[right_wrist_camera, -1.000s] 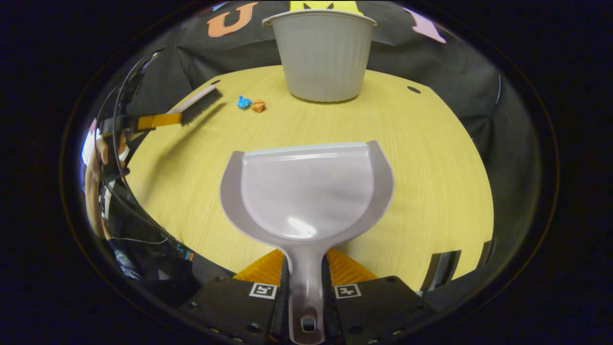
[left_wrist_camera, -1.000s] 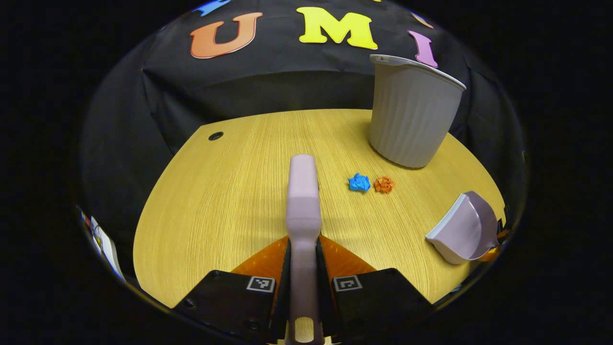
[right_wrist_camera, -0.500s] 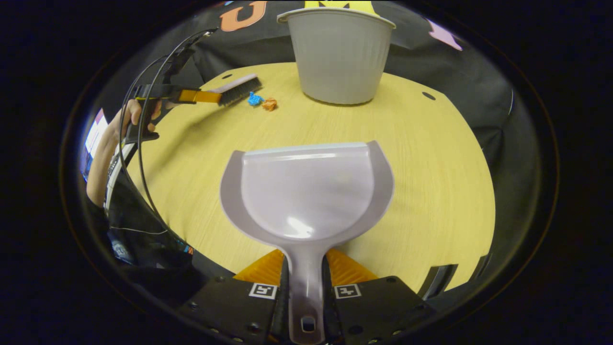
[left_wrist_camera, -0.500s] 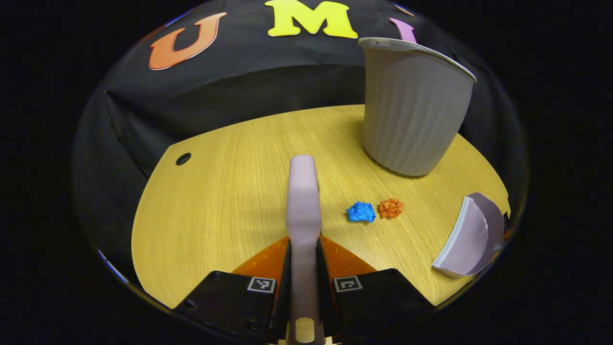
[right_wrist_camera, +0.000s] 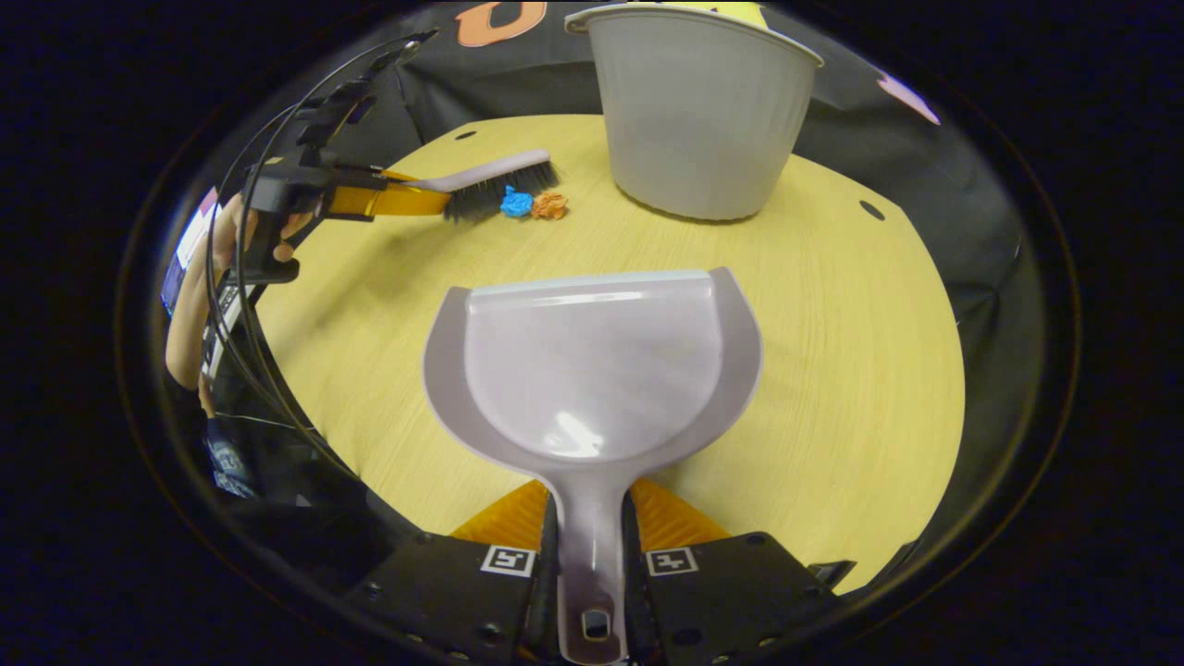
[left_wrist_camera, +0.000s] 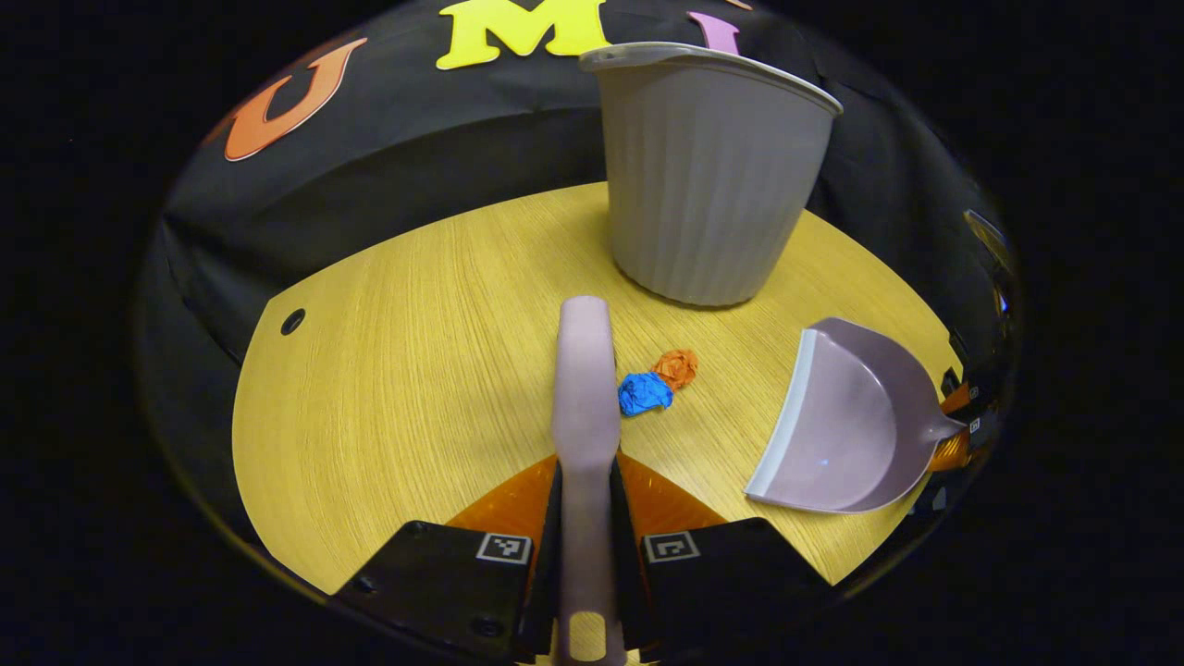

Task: Pick up the small broom and dustpan from the desktop, sweep the trash into the dustpan with the broom, and then empty the trash into the garbage bin.

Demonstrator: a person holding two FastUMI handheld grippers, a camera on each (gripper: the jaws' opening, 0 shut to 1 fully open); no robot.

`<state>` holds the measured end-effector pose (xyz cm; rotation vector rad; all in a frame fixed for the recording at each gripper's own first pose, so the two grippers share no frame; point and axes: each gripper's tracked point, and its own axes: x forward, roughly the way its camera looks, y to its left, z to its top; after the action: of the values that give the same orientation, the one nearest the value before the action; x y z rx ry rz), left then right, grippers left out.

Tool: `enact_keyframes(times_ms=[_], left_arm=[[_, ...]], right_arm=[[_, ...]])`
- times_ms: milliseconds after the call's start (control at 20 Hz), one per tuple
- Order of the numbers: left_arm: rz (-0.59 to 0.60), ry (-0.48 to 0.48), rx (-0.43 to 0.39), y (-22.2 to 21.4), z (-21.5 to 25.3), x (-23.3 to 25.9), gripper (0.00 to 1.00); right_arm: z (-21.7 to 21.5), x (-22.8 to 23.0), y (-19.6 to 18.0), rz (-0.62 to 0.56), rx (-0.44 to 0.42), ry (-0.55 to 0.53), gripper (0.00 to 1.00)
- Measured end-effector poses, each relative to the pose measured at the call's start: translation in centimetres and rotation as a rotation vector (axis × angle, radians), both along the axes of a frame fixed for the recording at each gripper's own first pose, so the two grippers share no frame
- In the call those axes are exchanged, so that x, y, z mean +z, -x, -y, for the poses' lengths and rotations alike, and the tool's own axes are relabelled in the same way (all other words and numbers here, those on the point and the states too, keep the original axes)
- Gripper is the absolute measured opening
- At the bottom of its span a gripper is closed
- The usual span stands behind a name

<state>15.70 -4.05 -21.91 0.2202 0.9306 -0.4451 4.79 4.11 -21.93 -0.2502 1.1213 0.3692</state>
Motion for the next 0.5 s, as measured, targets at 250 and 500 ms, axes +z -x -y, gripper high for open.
enact_keyframes(times_ms=[250,500], left_arm=[[-0.039,0.016,-0.15,4.7,5.7,2.4,0.3],[-0.091,0.103,-0.217,8.0,10.6,6.3,0.3]], right_arm=[[0.5,-0.5,0.2,0.006,0.022,0.005,0.29],[0.9,-0.4,0.7,0.017,0.029,-0.003,0.29]])
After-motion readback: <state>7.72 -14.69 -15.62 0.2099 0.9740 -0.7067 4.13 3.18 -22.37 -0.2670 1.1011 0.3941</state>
